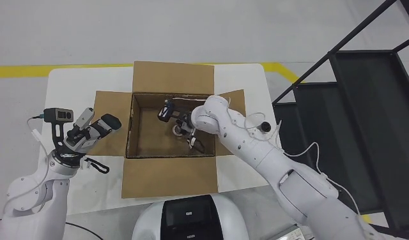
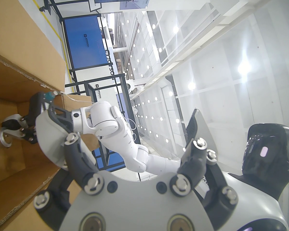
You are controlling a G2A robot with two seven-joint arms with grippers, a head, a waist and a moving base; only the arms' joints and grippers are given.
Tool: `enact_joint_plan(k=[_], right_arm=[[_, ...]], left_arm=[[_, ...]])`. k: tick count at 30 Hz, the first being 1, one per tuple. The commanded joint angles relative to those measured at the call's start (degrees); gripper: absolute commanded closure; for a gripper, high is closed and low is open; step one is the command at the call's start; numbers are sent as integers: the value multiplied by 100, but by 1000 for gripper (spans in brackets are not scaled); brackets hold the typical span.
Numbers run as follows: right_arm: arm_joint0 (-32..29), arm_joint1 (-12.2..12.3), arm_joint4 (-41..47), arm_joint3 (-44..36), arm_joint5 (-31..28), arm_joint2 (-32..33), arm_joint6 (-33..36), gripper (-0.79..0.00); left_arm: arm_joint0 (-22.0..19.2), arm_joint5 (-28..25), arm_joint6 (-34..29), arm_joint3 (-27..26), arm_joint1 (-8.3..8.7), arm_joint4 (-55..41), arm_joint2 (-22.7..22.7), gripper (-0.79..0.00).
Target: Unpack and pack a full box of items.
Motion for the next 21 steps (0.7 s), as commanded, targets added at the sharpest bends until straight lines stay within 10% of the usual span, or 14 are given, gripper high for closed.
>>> enact_joint_plan(k=[1, 10, 21], right_arm=[[-308, 155, -3, -667, -59, 370, 107, 0], [-2108, 674, 534, -3306, -532, 2002, -294, 0], [-2626, 754, 813, -3644, -719, 2334, -1157, 0]], left_arm=[[0, 0, 0, 0, 0, 0, 0, -785], [0, 0, 0, 0, 0, 0, 0, -785], [0, 0, 0, 0, 0, 0, 0, -785]])
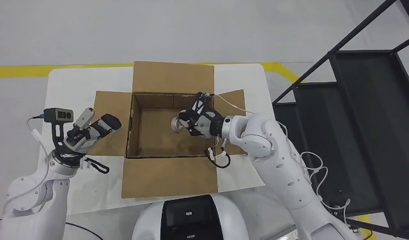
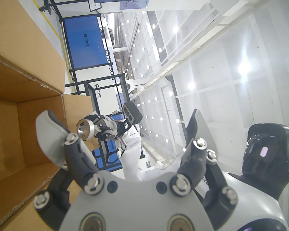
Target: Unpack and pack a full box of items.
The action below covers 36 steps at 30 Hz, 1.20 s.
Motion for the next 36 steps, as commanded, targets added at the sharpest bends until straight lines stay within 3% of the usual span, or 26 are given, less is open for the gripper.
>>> enact_joint_plan(k=[1, 20, 23, 26, 29, 33, 36], right_arm=[[0, 0, 0, 0, 1, 0, 0, 0], [-14, 1, 1, -5, 19, 5, -20, 0], [-338, 75, -107, -555, -83, 185, 17, 0], [-1007, 205, 79, -1373, -385, 772, 72, 0], [-1846, 330, 347, -1918, -453, 1769, -61, 0], [-2978, 429, 1212, -1911, -663, 3256, -712, 0], [-3533, 462, 1751, -1676, -892, 4001, -1131, 0]], left_arm=[[0, 0, 0, 0, 0, 0, 0, -785], [0, 0, 0, 0, 0, 0, 0, -785], [0, 0, 0, 0, 0, 0, 0, -785], [0, 0, 0, 0, 0, 0, 0, -785], [0, 0, 0, 0, 0, 0, 0, -785], [0, 0, 0, 0, 0, 0, 0, -785], [0, 0, 0, 0, 0, 0, 0, -785]])
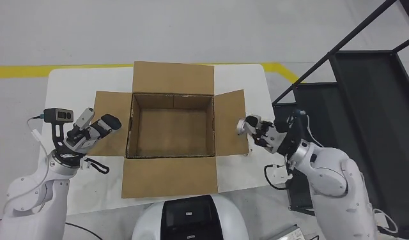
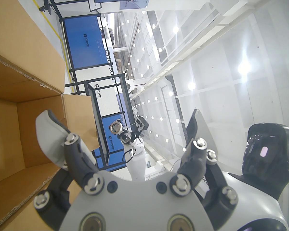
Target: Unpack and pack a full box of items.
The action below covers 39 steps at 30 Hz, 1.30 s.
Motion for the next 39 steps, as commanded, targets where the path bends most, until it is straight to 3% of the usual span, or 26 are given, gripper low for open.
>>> enact_joint_plan(k=[1, 6, 9, 19, 27, 38, 39], right_arm=[[-307, 14, 301, 191, -51, 470, -198, 0], [-729, 53, 591, 628, 279, 910, -29, 0], [-721, 93, 328, 853, 678, 847, 493, 0], [-26, 136, -1281, 1609, 1988, -301, 1285, 0], [617, 123, -2546, 2637, 2770, -1153, 1230, 0], [1072, 90, -3096, 3335, 3452, -1619, 917, 0], [1082, 93, -3087, 3337, 3443, -1618, 917, -357]], left_arm=[[0, 0, 0, 0, 0, 0, 0, -785], [0, 0, 0, 0, 0, 0, 0, -785], [0, 0, 0, 0, 0, 0, 0, -785], [0, 0, 0, 0, 0, 0, 0, -785], [0, 0, 0, 0, 0, 0, 0, -785], [0, 0, 0, 0, 0, 0, 0, -785], [0, 0, 0, 0, 0, 0, 0, -785]])
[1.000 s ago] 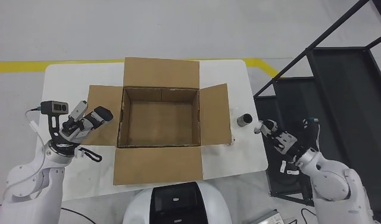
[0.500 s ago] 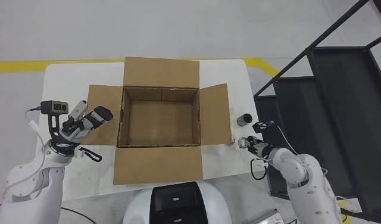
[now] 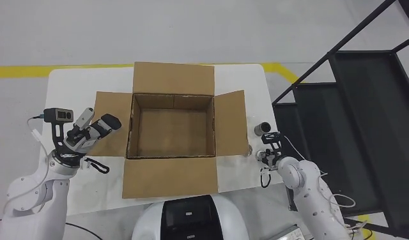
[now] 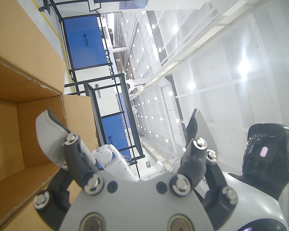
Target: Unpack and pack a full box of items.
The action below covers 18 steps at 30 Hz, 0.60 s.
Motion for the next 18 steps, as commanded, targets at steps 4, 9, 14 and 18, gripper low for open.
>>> enact_joint_plan(k=[4, 9, 14, 18], right_arm=[[-68, 17, 146, -222, -82, 56, -50, -785], [-323, 51, 187, -792, -101, 220, -13, -785], [-682, 91, 169, -1420, -67, 480, 1, -785], [-1051, 110, 726, -1911, -481, 753, -321, -785]], left_arm=[[0, 0, 0, 0, 0, 0, 0, -785], [0, 0, 0, 0, 0, 0, 0, -785], [0, 0, 0, 0, 0, 0, 0, -785], [0, 0, 0, 0, 0, 0, 0, -785]])
